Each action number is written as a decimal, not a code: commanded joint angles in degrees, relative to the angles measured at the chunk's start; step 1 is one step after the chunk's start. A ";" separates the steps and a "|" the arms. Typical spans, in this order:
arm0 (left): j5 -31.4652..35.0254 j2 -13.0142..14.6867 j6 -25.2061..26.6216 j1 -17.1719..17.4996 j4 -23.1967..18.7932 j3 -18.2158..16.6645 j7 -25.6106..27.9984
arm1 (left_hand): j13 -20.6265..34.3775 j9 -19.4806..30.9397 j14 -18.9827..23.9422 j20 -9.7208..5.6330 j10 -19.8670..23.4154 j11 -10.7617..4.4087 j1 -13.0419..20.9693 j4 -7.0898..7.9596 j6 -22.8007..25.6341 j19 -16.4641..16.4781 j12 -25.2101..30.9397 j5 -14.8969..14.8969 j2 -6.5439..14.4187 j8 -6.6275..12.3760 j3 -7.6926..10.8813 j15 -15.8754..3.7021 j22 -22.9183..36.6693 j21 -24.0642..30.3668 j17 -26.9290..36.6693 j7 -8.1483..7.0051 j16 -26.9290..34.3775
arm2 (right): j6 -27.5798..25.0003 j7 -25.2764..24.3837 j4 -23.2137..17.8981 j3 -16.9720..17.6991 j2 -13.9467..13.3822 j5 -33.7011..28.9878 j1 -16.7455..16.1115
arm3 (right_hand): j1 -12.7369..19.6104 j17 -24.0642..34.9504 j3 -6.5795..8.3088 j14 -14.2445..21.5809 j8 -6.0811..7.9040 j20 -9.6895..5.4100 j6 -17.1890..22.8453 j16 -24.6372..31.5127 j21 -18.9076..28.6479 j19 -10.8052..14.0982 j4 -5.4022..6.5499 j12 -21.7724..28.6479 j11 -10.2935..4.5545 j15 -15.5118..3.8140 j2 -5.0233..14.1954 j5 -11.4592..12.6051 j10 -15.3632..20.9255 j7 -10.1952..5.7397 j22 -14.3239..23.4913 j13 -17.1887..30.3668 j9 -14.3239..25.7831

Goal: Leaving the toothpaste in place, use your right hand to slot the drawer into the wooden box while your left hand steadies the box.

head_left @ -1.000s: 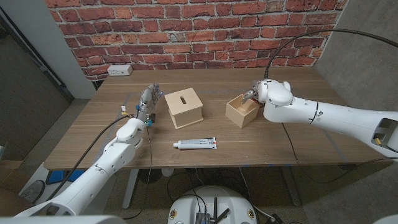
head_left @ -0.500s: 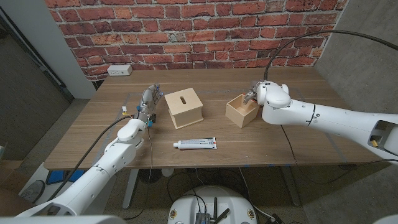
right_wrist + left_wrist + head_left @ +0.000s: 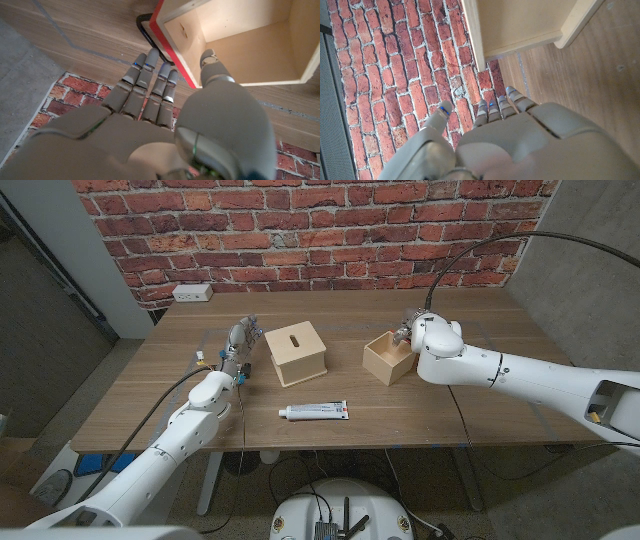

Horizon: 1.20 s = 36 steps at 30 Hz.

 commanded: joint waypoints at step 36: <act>-0.63 0.23 0.38 0.37 -0.20 -0.06 -0.47 | 0.20 0.07 0.61 -2.95 0.82 0.10 -0.73 -0.08 0.59 0.36 0.05 0.11 4.00 0.11 0.48 0.05 0.20 0.21 0.05 0.07 0.11 | -3.98 -19.22 3.03 1.49 2.85 11.42 -2.15 | 8.54 0.51 0.79 12.07 3.74 -7.44 9.17 1.74 1.81 6.40 1.13 1.41 -3.97 -9.13 2.71 0.12 11.95 -6.99 0.71 0.67 -0.69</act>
